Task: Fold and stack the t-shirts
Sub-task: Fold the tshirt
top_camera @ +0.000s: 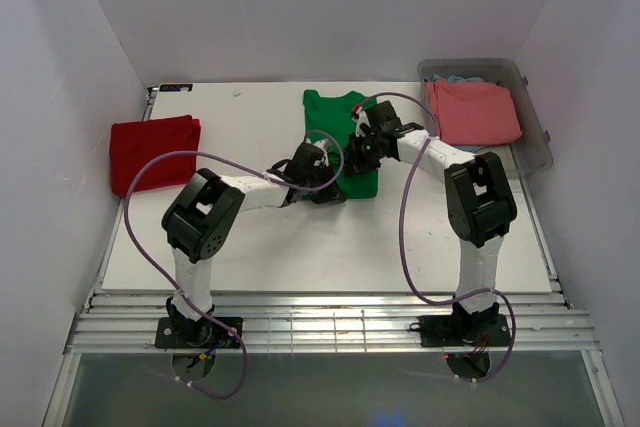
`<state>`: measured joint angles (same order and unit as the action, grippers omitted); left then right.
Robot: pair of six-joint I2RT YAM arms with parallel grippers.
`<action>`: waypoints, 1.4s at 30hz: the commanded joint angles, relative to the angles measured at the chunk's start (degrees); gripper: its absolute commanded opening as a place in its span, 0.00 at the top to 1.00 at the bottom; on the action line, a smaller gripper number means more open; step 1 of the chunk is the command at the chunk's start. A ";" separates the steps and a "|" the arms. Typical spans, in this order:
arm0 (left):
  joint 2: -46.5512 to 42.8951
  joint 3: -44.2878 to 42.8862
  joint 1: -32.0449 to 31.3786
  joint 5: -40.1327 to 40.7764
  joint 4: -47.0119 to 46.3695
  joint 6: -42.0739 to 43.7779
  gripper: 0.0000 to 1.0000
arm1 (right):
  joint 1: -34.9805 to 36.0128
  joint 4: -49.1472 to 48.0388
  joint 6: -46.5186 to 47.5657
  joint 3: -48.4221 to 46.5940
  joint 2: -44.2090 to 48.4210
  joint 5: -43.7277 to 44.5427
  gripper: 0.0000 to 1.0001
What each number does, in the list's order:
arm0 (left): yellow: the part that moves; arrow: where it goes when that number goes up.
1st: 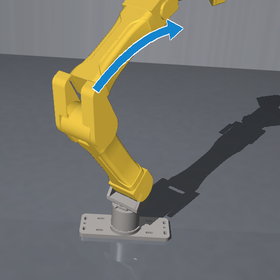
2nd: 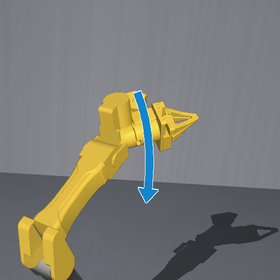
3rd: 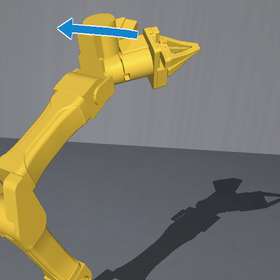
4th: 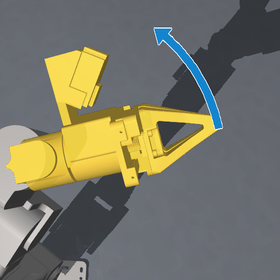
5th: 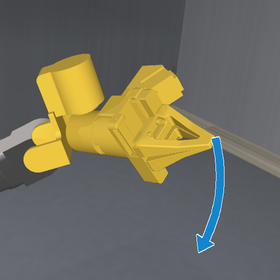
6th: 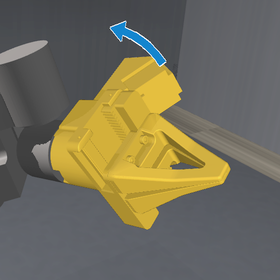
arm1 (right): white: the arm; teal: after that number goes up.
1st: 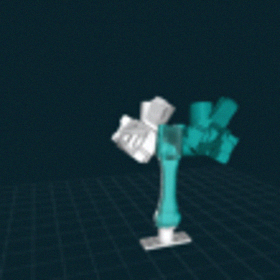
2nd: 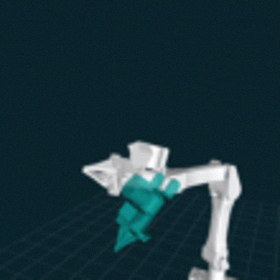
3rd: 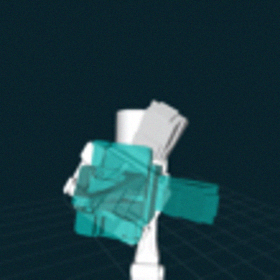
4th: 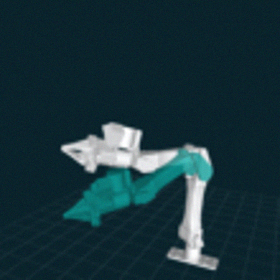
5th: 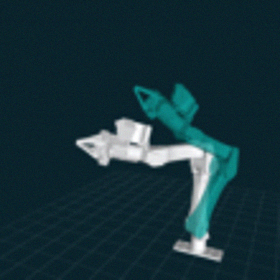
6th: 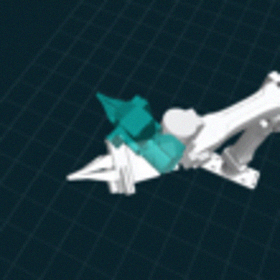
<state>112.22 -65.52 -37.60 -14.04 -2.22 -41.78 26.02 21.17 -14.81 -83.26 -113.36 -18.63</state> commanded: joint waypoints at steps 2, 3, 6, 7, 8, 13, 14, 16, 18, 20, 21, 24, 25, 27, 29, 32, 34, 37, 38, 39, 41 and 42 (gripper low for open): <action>-4.11 3.37 -0.19 1.47 -4.28 -0.67 1.00 | 0.43 -1.13 -0.84 -3.22 -2.74 -2.02 0.92; -5.16 3.55 -0.19 1.82 -4.37 -0.76 1.00 | 0.52 -1.13 -0.84 -3.66 -3.18 -2.02 0.92; -6.58 3.90 -0.19 1.91 -5.07 -1.37 1.00 | 0.61 -1.22 -0.92 -3.92 -3.80 -2.02 0.92; -7.36 3.82 -0.19 1.91 -5.16 -1.55 1.00 | 0.61 -1.30 -0.84 -4.10 -4.06 -2.02 0.92; -7.72 3.64 -0.19 2.00 -5.60 -1.90 1.00 | 0.52 -1.31 -0.84 -4.27 -4.32 -1.93 0.92; -7.99 1.97 -0.19 3.58 -6.04 -1.29 1.00 | 0.61 -0.87 -1.01 -5.77 -5.38 -2.11 0.92; -7.46 1.71 -0.19 3.85 -6.13 -1.03 1.00 | 0.61 -0.87 -1.19 -6.03 -5.73 -2.02 0.92; -6.32 0.57 -0.19 4.37 -6.13 -0.32 1.00 | 0.61 -0.69 -1.19 -6.56 -5.91 -2.11 0.92; -4.04 -0.49 -0.10 4.64 -5.69 0.29 1.00 | 0.52 -0.60 -1.36 -6.91 -6.17 -2.02 0.92; -2.02 -0.93 -0.10 5.43 -5.69 0.73 1.00 | 0.52 -0.52 -1.36 -7.44 -6.43 -1.93 0.92; -1.40 -1.02 -0.10 5.86 -5.87 1.17 1.00 | 0.61 -0.60 -1.45 -7.53 -6.52 -1.85 0.92; 0.80 -1.54 -0.10 7.97 -6.04 2.31 1.00 | 0.52 -0.86 -1.63 -8.23 -7.22 -2.02 0.92; 1.32 -1.63 -0.01 8.41 -6.04 2.93 1.00 | 0.52 -0.87 -1.71 -8.58 -7.75 -2.11 0.92; 2.73 -2.16 0.16 8.86 -5.96 3.46 1.00 | 0.52 -1.04 -2.15 -9.37 -8.19 -2.28 0.92; 3.70 -2.07 0.25 9.03 -5.52 4.07 1.00 | 0.52 -1.74 -2.77 -10.24 -9.15 -2.37 0.92; 4.67 0.29 0.25 9.03 -5.69 3.81 1.00 | 0.52 -1.39 -3.30 -12.09 -10.91 -2.37 0.92; 4.23 3.18 0.25 8.42 -6.30 2.85 1.00 | 0.52 -1.48 -3.56 -12.53 -11.96 -2.20 0.92; 2.31 6.70 0.16 7.19 -7.97 1.79 1.00 | 0.52 -1.48 -3.47 -13.33 -13.46 -1.94 0.92; 1.51 9.33 0.16 7.10 -8.50 1.09 1.00 | 0.52 -1.13 -3.47 -13.50 -13.90 -1.59 0.92; 0.81 10.48 0.08 6.84 -9.03 0.83 1.00 | 0.52 -1.04 -3.39 -13.59 -14.25 -1.32 0.92; -1.21 13.55 0.08 6.84 -9.64 0.38 1.00 | 0.52 -1.22 -3.12 -13.50 -14.78 -0.27 0.92; -1.74 14.53 -0.10 7.10 -9.65 0.04 1.00 | 0.44 -1.39 -3.03 -13.33 -14.87 0.17 0.92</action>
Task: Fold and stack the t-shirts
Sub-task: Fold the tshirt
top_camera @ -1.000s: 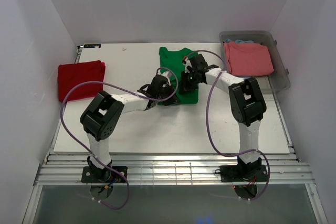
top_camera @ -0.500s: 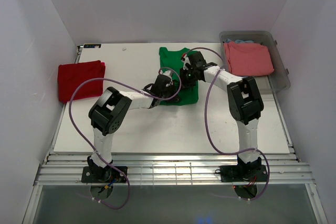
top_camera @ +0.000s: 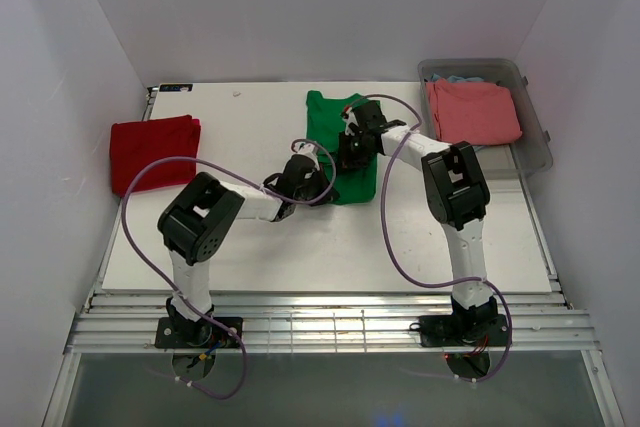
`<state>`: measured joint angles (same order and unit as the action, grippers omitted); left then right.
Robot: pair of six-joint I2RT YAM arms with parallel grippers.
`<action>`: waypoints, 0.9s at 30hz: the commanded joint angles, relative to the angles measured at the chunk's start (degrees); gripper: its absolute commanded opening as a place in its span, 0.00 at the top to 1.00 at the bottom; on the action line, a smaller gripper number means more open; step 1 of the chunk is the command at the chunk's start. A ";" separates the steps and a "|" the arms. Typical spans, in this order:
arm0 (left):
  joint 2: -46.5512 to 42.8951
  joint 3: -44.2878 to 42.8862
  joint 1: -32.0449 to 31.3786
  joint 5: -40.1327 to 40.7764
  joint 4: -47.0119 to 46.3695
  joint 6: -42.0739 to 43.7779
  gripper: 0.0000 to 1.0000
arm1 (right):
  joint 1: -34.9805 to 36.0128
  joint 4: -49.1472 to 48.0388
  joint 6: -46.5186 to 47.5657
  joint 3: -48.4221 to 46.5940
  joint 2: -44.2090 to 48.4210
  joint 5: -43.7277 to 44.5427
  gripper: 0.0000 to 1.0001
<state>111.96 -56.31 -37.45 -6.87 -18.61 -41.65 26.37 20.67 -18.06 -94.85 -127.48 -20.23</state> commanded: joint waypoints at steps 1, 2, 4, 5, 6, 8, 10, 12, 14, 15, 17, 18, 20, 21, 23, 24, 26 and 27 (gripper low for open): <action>-2.53 6.29 -0.43 0.02 6.75 -0.19 1.00 | 0.17 -0.98 0.48 -1.83 -0.84 2.64 0.92; -2.89 8.39 -0.52 0.11 6.75 -0.45 1.00 | 0.09 -1.15 0.40 -1.92 -0.84 3.09 0.92; -3.41 10.51 -1.04 -0.07 6.48 -1.85 1.00 | -0.18 -1.15 0.49 -2.79 -0.93 3.79 0.92; -3.68 12.87 -1.39 -0.07 6.22 -2.29 1.00 | -0.27 -1.15 0.40 -3.23 -1.01 4.05 0.92; -3.85 14.11 -1.74 -0.16 5.87 -2.64 1.00 | -0.53 -1.07 0.40 -3.67 -1.02 4.49 0.92; -3.86 15.88 -3.06 -0.51 4.90 -3.44 1.00 | -0.79 -1.07 0.40 -5.43 -1.37 5.55 0.92; -3.77 17.46 -4.55 -0.77 4.81 -3.35 1.00 | -1.41 -0.72 0.14 -7.01 -2.16 6.25 0.92; -3.68 18.52 -6.04 -1.04 4.90 -3.44 1.00 | -2.02 -0.71 -0.21 -9.12 -2.68 6.69 0.92; -3.51 19.22 -6.93 -1.30 4.81 -3.61 1.00 | -2.37 -0.80 -0.48 -11.05 -3.47 8.71 0.92; -3.24 19.31 -7.63 -1.39 4.90 -3.79 1.00 | -2.55 -0.98 -0.39 -11.67 -3.65 9.58 0.92; -3.07 19.31 -8.42 -1.65 4.90 -3.70 1.00 | -2.55 -1.77 -0.04 -12.81 -3.83 13.27 0.92; -3.07 19.23 -9.12 -1.74 4.99 -3.62 1.00 | -2.55 -2.20 0.05 -13.86 -3.74 14.50 0.92; -3.59 19.14 -9.74 -1.56 4.99 -3.61 1.00 | -2.73 -3.43 0.57 -14.83 -3.48 17.76 0.92; -3.85 19.05 -10.18 -1.30 4.99 -3.53 1.00 | -2.64 -3.96 0.84 -15.45 -2.95 18.46 0.92; -5.26 19.14 -10.45 -1.12 5.08 -3.44 1.00 | -2.73 -5.80 1.71 -15.72 -2.16 19.96 0.92; -5.70 19.14 -10.54 -1.04 5.25 -3.35 1.00 | -2.73 -6.33 1.98 -15.72 -1.03 19.96 0.92; -8.24 19.05 -10.54 -0.86 5.60 -3.35 1.00 | -2.73 -7.74 2.86 -15.28 0.38 22.16 0.92; -9.38 18.96 -10.54 -0.69 5.86 -3.35 1.00 | -2.73 -8.09 3.12 -14.93 2.13 21.99 0.92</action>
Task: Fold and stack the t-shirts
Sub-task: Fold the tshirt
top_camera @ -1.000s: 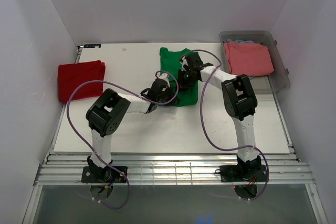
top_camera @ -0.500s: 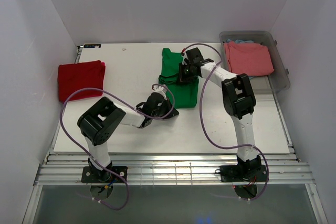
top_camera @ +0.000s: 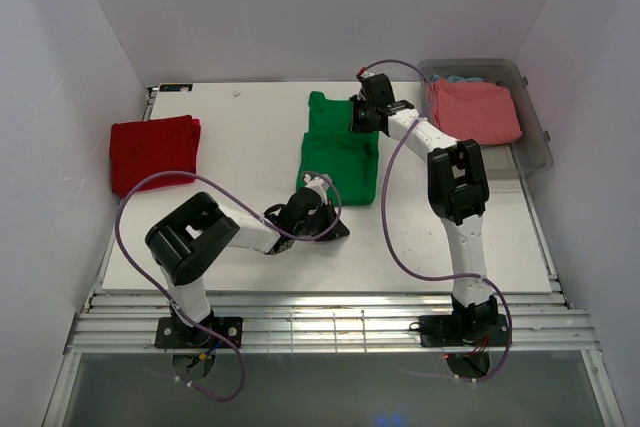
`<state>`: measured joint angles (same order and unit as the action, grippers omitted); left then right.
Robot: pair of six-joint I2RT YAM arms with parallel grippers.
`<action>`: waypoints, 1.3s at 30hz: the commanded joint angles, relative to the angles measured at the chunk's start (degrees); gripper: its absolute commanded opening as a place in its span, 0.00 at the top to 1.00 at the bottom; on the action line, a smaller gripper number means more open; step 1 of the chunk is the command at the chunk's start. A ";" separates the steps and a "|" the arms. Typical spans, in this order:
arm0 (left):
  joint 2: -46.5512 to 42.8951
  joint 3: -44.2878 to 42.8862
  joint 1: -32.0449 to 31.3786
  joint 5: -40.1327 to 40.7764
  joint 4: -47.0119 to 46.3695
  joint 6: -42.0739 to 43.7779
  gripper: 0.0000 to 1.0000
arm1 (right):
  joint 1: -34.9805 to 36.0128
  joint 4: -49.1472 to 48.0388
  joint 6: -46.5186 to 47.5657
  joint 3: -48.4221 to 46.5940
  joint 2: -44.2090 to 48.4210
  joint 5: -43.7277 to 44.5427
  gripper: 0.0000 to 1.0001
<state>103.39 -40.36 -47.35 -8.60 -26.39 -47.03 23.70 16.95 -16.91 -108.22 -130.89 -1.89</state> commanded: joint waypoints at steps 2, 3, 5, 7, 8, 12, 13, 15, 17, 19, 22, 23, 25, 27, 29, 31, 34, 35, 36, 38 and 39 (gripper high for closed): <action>-4.67 2.39 -0.72 3.23 14.78 2.55 1.00 | -0.06 -4.82 2.40 0.29 7.57 2.77 0.92; -5.82 0.82 -0.64 4.37 17.05 2.90 1.00 | -0.06 -4.91 2.32 1.16 10.02 2.51 0.92; -7.76 -2.08 -0.64 7.80 20.49 4.13 1.00 | 0.03 -4.91 2.32 5.38 12.66 0.42 0.92; -9.52 -7.09 -0.64 12.36 26.02 5.18 1.00 | -0.06 -4.04 1.96 8.54 16.53 -1.87 0.89; -9.96 -8.58 -0.46 15.34 28.74 5.54 1.00 | 0.03 -3.42 1.96 11.95 17.85 -2.67 0.78; -11.28 -12.37 4.26 15.73 32.46 7.21 0.70 | -0.06 -2.28 1.61 22.69 25.22 -5.75 0.45; -11.55 -12.29 5.77 14.85 32.54 7.21 0.58 | 0.03 -1.58 1.61 24.71 26.20 -7.06 0.41; -12.16 -11.76 10.76 11.44 31.67 7.30 0.31 | 0.03 -0.61 1.26 30.05 28.83 -8.39 0.37; -13.48 -10.88 15.16 9.05 30.62 8.61 0.03 | -0.06 -0.34 0.04 33.59 30.51 -9.18 0.32; -13.31 -11.40 17.55 6.07 30.35 10.28 0.02 | 0.03 -1.21 -1.28 38.77 33.41 -8.92 0.31; -11.82 -11.76 21.33 1.32 28.95 13.09 0.02 | -0.06 -2.80 -2.16 43.88 36.14 -7.96 0.27; -10.33 -11.85 23.08 -0.43 28.33 13.53 0.02 | -0.06 -2.63 -2.25 44.67 36.58 -7.61 0.27; -8.92 -11.85 24.23 -3.86 26.83 13.71 0.02 | 0.03 -2.80 -2.34 46.69 37.28 -6.90 0.26; -7.16 -11.59 25.29 -5.89 22.98 13.37 0.02 | -0.06 -3.41 -2.69 47.93 37.55 -6.37 0.24; -6.28 -11.41 25.47 -8.01 21.56 13.10 0.02 | 0.03 -3.68 -3.04 49.16 37.29 -5.67 0.23; -4.52 -11.76 25.47 -9.23 20.42 12.40 0.02 | -0.15 -4.90 -3.57 50.12 36.67 -5.67 0.23; -2.59 -12.02 25.47 -10.21 19.45 11.26 0.02 | -0.15 -7.36 -5.50 51.18 35.97 -5.76 0.23; -2.15 -12.02 25.47 -10.73 19.19 10.99 0.02 | -0.06 -7.89 -5.94 51.62 35.79 -5.76 0.23; -1.62 -11.94 25.47 -10.91 18.66 10.82 0.02 | -0.06 -8.25 -6.38 51.80 35.10 -5.76 0.23; -0.30 -12.11 25.47 -11.00 18.75 10.46 0.02 | -0.06 -9.30 -7.35 52.24 34.39 -5.67 0.23; 0.14 -12.11 25.47 -11.09 18.75 10.46 0.02 | -0.06 -9.65 -7.53 52.85 33.78 -5.67 0.23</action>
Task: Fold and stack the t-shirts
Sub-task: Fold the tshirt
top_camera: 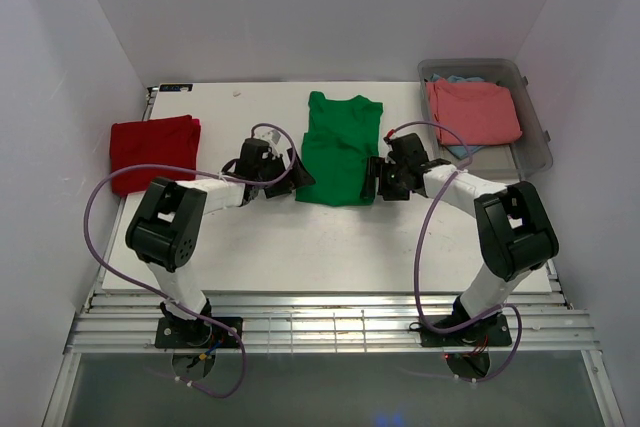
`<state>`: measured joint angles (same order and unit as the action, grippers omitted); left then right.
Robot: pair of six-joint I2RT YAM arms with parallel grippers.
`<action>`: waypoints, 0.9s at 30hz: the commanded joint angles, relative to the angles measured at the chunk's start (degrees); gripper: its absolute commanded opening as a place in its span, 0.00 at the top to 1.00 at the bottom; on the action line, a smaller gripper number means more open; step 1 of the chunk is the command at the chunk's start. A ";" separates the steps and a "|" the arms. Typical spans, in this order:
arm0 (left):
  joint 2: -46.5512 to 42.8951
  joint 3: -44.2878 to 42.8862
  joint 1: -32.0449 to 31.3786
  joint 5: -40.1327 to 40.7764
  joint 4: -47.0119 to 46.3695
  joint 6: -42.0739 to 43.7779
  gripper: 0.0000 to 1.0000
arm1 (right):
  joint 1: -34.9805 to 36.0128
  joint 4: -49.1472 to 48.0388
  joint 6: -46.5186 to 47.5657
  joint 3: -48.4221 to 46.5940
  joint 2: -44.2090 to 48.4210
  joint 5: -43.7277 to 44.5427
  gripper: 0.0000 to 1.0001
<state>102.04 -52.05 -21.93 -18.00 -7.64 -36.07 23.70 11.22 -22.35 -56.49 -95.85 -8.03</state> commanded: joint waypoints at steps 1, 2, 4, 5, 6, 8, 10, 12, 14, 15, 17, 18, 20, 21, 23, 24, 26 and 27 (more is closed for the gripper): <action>2.11 -0.42 0.05 -1.78 0.08 -0.57 0.02 | -0.06 -4.62 -2.43 1.38 -1.79 0.56 0.23; 2.46 -0.33 0.05 -1.95 -0.01 -0.49 0.02 | -0.15 -5.07 -2.52 1.73 -1.79 0.56 0.23; 2.81 -0.16 0.05 -1.69 0.34 -0.57 0.02 | -0.24 -5.33 -2.87 2.17 -2.84 0.21 0.24; 3.08 0.02 0.05 -1.51 0.43 -0.49 0.03 | -0.24 -5.42 -3.05 2.26 -3.20 0.04 0.25; 3.17 -0.07 0.05 -1.25 1.39 -0.31 0.03 | -0.24 -5.68 -3.23 2.43 -3.46 -0.14 0.25; 3.08 0.20 0.05 -0.29 3.23 -0.05 0.08 | -0.24 -5.69 -3.58 3.22 -3.11 -0.32 0.29; 2.90 0.28 0.05 0.77 4.56 0.83 0.17 | -0.24 -5.25 -3.49 3.93 -2.50 0.38 0.33; 2.99 0.37 0.05 1.56 6.66 1.79 0.26 | -0.24 -4.46 -2.79 4.37 -1.36 0.82 0.42; 3.08 0.72 0.05 2.00 7.37 2.24 0.41 | -0.15 -3.58 -2.35 4.55 -0.74 1.53 0.53; 3.25 0.90 0.05 2.00 7.38 2.32 0.45 | -0.15 -2.79 -1.83 4.55 -0.65 1.70 0.57; 3.60 1.34 0.05 1.22 7.29 2.15 0.59 | -0.15 -2.61 -1.73 4.98 -0.21 1.79 0.67; 4.04 1.77 0.05 0.86 7.03 1.89 0.63 | -0.24 -2.61 -1.47 5.16 -0.12 1.71 0.71; 4.48 2.22 -0.13 0.07 6.15 1.27 0.73 | -0.24 -2.35 -1.47 5.51 0.05 1.88 0.77; 4.75 2.31 -0.13 -0.02 5.97 1.10 0.74 | -0.24 -2.17 -1.38 5.60 0.14 1.88 0.77; 5.27 2.39 -0.30 -0.19 5.71 1.01 0.74 | -0.15 -2.08 -1.21 5.78 0.32 2.05 0.78; 5.36 2.31 -0.30 -0.54 5.71 0.92 0.74 | -0.24 -2.08 -1.12 6.04 0.32 2.14 0.78; 5.63 2.31 -0.65 -0.90 5.53 1.01 0.73 | -0.24 -2.00 -1.03 6.04 0.32 2.14 0.78; 5.63 2.31 -0.83 -0.81 5.70 1.18 0.71 | -0.15 -1.91 -1.03 6.13 0.23 2.14 0.78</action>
<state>105.25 -51.70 -21.89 -19.57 -6.72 -36.03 23.64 6.28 -24.80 -51.57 -96.79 -7.44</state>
